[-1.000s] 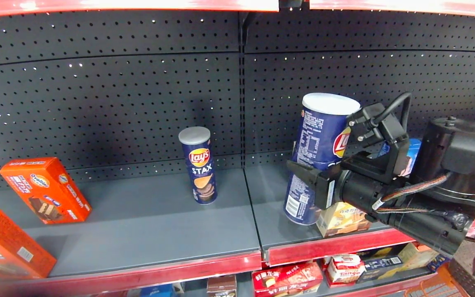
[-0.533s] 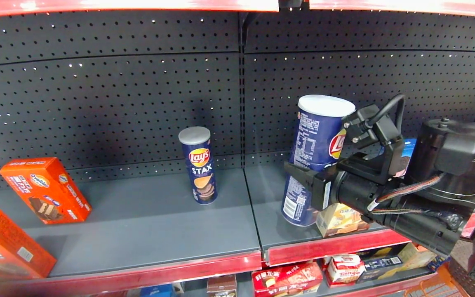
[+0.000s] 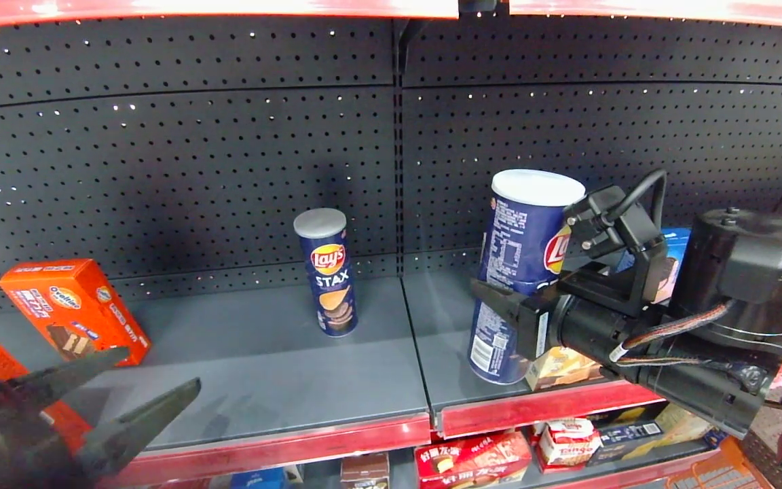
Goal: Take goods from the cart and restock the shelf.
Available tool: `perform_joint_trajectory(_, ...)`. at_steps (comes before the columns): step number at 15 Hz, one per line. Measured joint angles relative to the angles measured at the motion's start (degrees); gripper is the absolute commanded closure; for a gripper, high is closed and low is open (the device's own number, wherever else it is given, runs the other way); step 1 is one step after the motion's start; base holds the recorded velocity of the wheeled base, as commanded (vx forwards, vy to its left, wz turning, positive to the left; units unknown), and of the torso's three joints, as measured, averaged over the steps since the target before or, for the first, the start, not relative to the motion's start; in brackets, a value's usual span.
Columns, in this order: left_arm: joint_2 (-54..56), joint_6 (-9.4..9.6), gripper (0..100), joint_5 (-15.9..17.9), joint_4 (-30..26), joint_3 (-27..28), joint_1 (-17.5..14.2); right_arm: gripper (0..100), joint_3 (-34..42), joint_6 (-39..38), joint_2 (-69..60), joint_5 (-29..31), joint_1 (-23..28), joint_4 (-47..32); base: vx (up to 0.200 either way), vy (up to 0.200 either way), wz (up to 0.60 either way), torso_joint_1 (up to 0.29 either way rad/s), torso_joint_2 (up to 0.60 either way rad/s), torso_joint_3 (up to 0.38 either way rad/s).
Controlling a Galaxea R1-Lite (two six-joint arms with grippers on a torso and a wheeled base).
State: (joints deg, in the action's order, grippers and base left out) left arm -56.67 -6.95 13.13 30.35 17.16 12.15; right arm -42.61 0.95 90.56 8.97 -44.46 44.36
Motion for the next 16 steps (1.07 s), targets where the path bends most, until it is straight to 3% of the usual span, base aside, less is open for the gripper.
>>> perform_joint_trajectory(3,-12.04,0.2,0,2.26,10.34,2.54,-0.26,100,-0.33,-0.02,-0.05,0.0,-0.22,-0.02,0.0,0.0,0.0,0.0,0.0,0.0)
perform_joint_trajectory(5,-18.58,2.79,0,3.25,12.15,5.13,-1.18,100,-0.48,0.0,0.01,-0.02,-0.24,-0.02,0.0,0.0,0.0,0.0,0.0,0.0)
perform_joint_trajectory(6,-23.11,5.89,0,4.71,13.52,6.6,-2.18,100,-0.55,0.0,0.1,-0.06,-0.27,0.0,0.0,0.0,0.0,0.0,0.0,0.0)
perform_joint_trajectory(7,-26.19,7.27,0,6.24,15.98,7.22,-2.73,100,-0.59,0.0,0.21,-0.06,-0.24,-0.07,0.0,0.0,0.0,0.0,0.0,0.0)
perform_joint_trajectory(10,-35.79,8.45,0,7.84,28.49,8.27,-3.58,100,-0.77,0.0,0.54,-0.16,-0.22,-0.09,0.0,0.0,0.0,0.0,0.0,0.0)
perform_joint_trajectory(11,-38.23,8.56,0,6.96,31.52,8.46,-3.51,100,-0.78,0.0,0.63,-0.2,-0.16,-0.11,0.0,0.0,0.0,0.0,0.0,0.0)
perform_joint_trajectory(12,-41.91,8.62,0,3.91,35.04,8.87,-2.66,100,-0.83,0.0,0.78,-0.24,-0.13,-0.02,0.0,0.0,0.0,0.0,0.0,0.0)
perform_joint_trajectory(14,-46.78,8.64,0,-0.41,36.02,10.89,-0.67,100,-1.4,-0.06,1.27,-0.27,-0.05,0.11,0.0,0.0,0.0,0.0,0.0,0.0)
perform_joint_trajectory(16,-49.86,8.64,0,-1.91,36.12,13.45,0.88,100,-2.16,-0.09,1.83,-0.28,0.02,0.11,0.0,0.0,0.0,0.0,0.0,0.0)
